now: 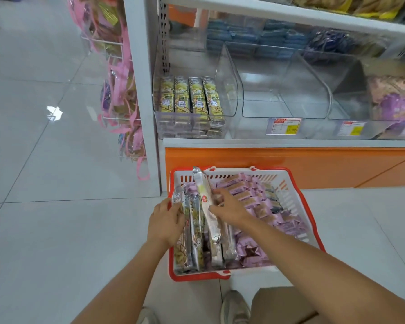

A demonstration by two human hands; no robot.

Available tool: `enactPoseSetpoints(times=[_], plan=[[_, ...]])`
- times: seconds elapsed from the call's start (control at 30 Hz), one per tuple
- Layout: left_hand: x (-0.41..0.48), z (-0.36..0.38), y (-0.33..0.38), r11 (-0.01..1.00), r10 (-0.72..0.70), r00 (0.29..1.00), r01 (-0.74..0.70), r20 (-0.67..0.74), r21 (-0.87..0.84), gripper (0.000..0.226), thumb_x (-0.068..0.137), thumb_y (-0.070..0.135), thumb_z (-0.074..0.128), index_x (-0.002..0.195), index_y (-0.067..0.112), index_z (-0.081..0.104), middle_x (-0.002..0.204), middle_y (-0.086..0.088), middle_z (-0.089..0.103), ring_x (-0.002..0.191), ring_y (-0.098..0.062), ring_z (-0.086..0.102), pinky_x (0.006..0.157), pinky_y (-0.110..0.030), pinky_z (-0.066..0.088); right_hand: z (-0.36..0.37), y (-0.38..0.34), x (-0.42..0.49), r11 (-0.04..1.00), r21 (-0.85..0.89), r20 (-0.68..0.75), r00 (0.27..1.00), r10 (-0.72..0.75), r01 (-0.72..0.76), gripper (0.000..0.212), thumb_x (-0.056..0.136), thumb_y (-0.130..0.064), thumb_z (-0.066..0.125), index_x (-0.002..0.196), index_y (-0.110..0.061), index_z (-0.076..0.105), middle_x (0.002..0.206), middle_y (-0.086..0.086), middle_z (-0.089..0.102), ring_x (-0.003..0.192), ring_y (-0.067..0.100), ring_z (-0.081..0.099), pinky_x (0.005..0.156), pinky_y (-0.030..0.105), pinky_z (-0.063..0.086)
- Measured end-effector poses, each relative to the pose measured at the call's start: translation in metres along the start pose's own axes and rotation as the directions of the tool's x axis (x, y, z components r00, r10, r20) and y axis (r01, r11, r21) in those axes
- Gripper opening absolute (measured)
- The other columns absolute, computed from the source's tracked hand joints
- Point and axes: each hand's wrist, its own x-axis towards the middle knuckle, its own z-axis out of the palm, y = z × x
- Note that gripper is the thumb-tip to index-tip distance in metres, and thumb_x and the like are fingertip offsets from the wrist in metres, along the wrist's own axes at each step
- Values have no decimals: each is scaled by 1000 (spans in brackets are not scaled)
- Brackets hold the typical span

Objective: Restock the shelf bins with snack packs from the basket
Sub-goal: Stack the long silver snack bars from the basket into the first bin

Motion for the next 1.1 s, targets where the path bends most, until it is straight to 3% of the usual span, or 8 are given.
enactPoseSetpoints(times=[0.1, 0.2, 0.3, 0.43, 0.57, 0.73, 0.93, 1.1], plan=[[9, -24, 19, 870, -144, 990, 127, 1, -476, 60, 97, 53, 32, 144, 20, 49, 132, -11, 59, 124, -32, 50, 98, -37, 42, -19, -21, -9, 980, 198, 106, 994, -34, 12, 42, 95, -8, 54, 135, -19, 50, 109, 2, 56, 91, 13, 56, 82, 32, 50], [11, -45, 43, 402, -236, 961, 232, 145, -886, 42, 101, 43, 48, 134, 19, 54, 129, -6, 61, 117, -28, 58, 94, -38, 48, -34, -39, -24, 937, 345, 265, 963, -51, -45, 31, 97, -2, 44, 116, -22, 57, 89, 2, 55, 79, 12, 52, 69, 23, 46], [10, -60, 55, 245, -200, 970, 184, 136, -952, 35, 101, 38, 52, 115, 8, 63, 104, -9, 73, 101, -23, 66, 100, -41, 47, -43, -48, -34, 931, 356, 348, 936, -53, -79, 32, 99, -3, 41, 128, -9, 52, 86, 3, 49, 74, 11, 46, 61, 18, 43], [6, -73, 67, 148, -255, 965, 103, 62, -984, 27, 98, 25, 60, 104, -1, 62, 68, -2, 69, 55, -11, 65, 57, -25, 52, -47, -52, -37, 924, 383, 284, 954, -97, -20, 33, 100, -9, 45, 131, -11, 54, 109, 10, 62, 85, 14, 61, 73, 23, 50], [5, -82, 69, 219, -389, 921, 92, 0, -971, 43, 91, 26, 71, 115, -5, 53, 69, -9, 60, 44, -14, 56, 45, -25, 48, -53, -58, -50, 961, 134, 86, 963, -255, 243, 39, 92, -30, 66, 127, -24, 50, 119, 5, 54, 101, 20, 61, 87, 32, 53], [6, -95, 74, 273, -466, 880, 41, -95, -961, 53, 86, 36, 75, 115, -2, 54, 65, -8, 61, 50, -20, 58, 75, -50, 59, -50, -73, -60, 839, -325, 112, 899, -424, 436, 47, 79, -33, 79, 115, -29, 48, 107, -5, 51, 93, 16, 54, 77, 29, 50], [3, -123, 92, 348, -370, 904, -76, -212, -934, 25, 93, 41, 64, 90, 22, 48, 74, -6, 65, 60, -18, 66, 79, -44, 59, -64, -93, -69, 821, -365, 7, 883, -470, 440, 39, 82, -16, 74, 112, -23, 51, 96, -5, 54, 77, 10, 53, 67, 31, 51], [13, -139, 84, 763, -148, 873, -197, -464, -615, 22, 100, 26, 50, 118, 14, 56, 119, -8, 60, 103, -23, 57, 86, -36, 46, -93, -129, -65, 876, -269, -227, 858, -461, 399, 34, 84, -9, 71, 111, -21, 56, 91, -9, 56, 73, 4, 56, 57, 15, 48]])
